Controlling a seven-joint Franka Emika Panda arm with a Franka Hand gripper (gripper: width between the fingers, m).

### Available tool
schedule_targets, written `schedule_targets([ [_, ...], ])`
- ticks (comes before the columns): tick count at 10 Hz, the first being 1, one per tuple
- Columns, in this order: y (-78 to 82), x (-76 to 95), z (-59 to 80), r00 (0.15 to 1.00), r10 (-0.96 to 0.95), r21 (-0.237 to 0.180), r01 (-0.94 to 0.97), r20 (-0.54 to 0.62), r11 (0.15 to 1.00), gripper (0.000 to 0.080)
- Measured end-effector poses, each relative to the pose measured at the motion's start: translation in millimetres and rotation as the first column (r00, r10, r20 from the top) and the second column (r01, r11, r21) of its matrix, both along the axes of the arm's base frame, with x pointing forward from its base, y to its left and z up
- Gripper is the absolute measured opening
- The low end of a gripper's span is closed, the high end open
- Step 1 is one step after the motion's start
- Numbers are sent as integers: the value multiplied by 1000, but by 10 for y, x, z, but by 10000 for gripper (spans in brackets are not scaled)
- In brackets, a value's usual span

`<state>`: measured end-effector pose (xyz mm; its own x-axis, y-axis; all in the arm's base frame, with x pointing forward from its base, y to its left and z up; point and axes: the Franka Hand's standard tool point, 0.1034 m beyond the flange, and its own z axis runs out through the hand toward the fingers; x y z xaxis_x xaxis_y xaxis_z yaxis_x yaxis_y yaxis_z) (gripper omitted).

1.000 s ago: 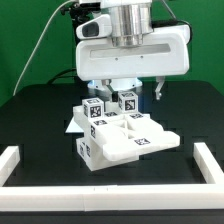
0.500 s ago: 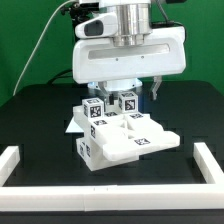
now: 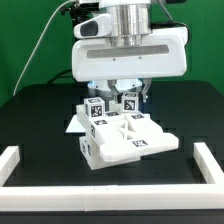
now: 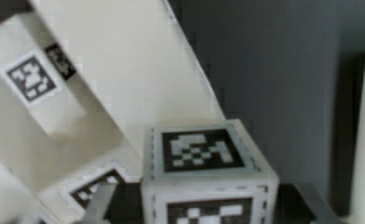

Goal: Assemble chair

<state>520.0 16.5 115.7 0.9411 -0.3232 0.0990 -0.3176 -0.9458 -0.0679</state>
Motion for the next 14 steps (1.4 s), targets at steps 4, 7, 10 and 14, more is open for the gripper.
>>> schedule_targets([
  [4, 30, -16, -13, 865, -500, 66, 502, -36, 863, 284],
  [7, 21, -6, -13, 733, -677, 118, 679, -62, 725, 284],
  [10, 29, -6, -16, 767, -639, 116, 641, -55, 759, 553],
  [14, 84, -7, -24, 1000, 6, 5, -6, 11, 1000, 643],
])
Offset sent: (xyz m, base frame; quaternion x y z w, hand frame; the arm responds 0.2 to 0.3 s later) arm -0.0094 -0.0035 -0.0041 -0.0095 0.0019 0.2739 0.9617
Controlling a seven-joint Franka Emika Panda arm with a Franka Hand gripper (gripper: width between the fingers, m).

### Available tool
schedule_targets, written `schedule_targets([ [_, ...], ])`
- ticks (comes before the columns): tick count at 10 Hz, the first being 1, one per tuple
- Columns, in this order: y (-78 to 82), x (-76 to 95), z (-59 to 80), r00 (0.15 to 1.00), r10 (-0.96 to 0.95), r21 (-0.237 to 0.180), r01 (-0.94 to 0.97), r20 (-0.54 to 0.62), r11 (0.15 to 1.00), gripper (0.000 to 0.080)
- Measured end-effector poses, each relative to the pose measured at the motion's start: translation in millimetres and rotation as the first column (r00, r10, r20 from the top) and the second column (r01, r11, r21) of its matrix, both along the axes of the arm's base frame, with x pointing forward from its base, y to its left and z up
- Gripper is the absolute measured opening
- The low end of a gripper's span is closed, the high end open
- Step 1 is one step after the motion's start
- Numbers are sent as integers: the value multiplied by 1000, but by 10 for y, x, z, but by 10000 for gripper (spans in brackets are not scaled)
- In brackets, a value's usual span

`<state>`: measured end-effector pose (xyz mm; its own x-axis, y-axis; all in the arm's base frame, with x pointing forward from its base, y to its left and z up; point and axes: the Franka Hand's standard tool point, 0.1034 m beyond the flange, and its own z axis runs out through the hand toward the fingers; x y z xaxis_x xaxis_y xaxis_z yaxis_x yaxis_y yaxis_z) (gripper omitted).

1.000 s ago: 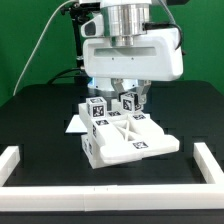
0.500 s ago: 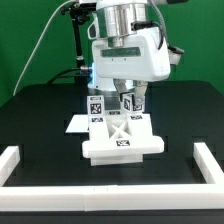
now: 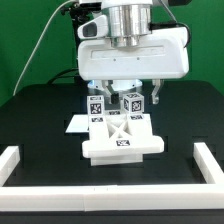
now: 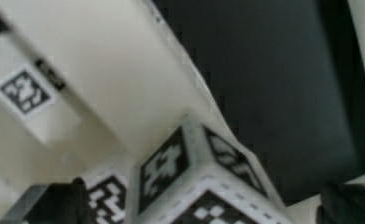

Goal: Assemble chair

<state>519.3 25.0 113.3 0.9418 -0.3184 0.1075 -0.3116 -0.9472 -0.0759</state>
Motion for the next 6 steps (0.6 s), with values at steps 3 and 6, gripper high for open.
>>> schedule_targets([
  [3, 9, -14, -8, 977, 213, -33, -213, -7, 977, 649],
  [6, 9, -15, -10, 976, 218, -33, -218, -7, 975, 498],
])
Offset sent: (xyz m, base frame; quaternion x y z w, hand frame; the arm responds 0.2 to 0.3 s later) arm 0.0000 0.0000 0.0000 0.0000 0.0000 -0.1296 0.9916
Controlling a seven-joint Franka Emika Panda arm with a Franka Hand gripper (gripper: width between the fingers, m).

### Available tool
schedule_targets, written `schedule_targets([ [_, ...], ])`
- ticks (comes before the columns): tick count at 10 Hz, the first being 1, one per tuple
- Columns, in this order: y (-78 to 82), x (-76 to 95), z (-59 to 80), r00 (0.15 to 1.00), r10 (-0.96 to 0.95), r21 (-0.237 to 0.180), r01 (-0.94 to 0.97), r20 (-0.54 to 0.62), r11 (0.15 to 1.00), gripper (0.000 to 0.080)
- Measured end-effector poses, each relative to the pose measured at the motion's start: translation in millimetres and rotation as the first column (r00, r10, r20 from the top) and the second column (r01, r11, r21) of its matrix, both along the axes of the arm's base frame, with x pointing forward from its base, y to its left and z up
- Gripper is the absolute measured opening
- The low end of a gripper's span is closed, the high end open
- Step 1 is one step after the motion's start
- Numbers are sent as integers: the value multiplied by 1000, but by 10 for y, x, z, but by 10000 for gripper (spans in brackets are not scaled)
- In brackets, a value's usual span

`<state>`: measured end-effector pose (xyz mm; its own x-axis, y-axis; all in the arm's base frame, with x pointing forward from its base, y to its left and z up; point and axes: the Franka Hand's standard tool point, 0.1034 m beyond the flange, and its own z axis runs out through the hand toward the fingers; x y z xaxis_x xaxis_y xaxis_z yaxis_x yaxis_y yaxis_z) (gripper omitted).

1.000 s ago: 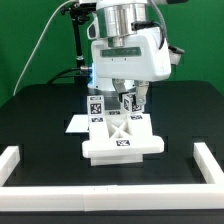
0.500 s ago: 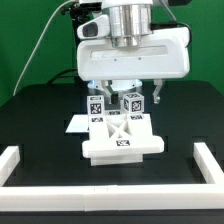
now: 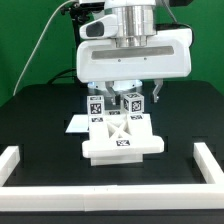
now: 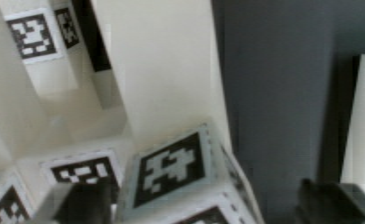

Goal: Assemble chair

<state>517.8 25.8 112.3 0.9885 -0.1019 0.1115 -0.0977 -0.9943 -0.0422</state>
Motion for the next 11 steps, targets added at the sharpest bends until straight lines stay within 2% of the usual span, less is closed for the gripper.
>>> schedule_targets([
  [1, -1, 0, -1, 1000, 0, 0, 0, 0, 1000, 315],
  [2, 0, 0, -1, 1000, -30, 4, 30, -1, 1000, 315],
  [3, 3, -1, -2, 994, -109, 14, 109, -4, 994, 282],
  [6, 12, -1, -3, 937, -349, 48, 350, -19, 936, 282],
  [9, 18, 7, -3, 767, -641, 91, 642, -44, 762, 282],
  [10, 29, 15, 0, 657, -752, 117, 752, -59, 648, 282],
  [11, 39, 17, 2, 616, -785, 125, 786, -70, 605, 283],
])
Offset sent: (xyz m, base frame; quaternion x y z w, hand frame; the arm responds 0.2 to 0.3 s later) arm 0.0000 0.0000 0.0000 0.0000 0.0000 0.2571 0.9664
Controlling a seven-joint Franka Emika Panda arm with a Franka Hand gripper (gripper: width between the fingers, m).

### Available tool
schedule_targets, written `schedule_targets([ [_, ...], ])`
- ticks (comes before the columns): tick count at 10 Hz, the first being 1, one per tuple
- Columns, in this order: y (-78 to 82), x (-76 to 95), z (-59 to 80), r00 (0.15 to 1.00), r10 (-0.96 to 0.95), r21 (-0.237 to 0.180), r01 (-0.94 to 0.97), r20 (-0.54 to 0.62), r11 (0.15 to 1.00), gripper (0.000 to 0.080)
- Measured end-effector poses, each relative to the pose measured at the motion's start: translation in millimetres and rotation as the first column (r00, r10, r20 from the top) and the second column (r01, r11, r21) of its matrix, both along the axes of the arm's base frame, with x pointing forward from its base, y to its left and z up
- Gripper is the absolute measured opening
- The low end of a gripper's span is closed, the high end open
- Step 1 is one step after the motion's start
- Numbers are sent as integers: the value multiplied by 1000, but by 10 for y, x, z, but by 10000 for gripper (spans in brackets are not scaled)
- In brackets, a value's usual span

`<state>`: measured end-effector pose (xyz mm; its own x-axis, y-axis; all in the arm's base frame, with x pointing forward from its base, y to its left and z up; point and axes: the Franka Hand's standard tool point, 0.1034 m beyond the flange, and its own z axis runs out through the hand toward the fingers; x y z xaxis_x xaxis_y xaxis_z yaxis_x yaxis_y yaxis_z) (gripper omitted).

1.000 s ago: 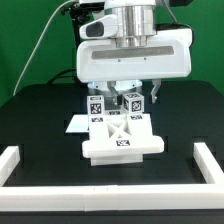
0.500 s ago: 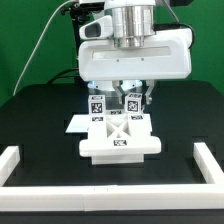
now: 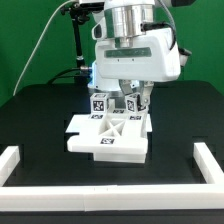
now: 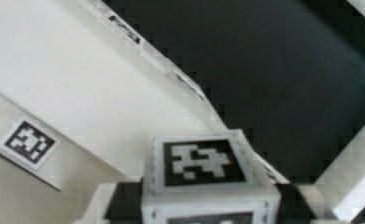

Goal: Assemble chair

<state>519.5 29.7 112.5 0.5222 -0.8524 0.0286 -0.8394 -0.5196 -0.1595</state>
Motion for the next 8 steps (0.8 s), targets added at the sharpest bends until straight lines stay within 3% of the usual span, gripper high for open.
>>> schedule_targets([
  [3, 2, -3, -2, 998, 63, -8, -63, 1, 998, 297],
  [4, 13, 3, 5, 981, 196, -30, -196, 0, 980, 470],
  [5, 30, 26, 26, 920, 392, -60, -392, -10, 918, 608],
  [8, 56, 5, 11, 694, 718, -95, -719, -49, 689, 647],
])
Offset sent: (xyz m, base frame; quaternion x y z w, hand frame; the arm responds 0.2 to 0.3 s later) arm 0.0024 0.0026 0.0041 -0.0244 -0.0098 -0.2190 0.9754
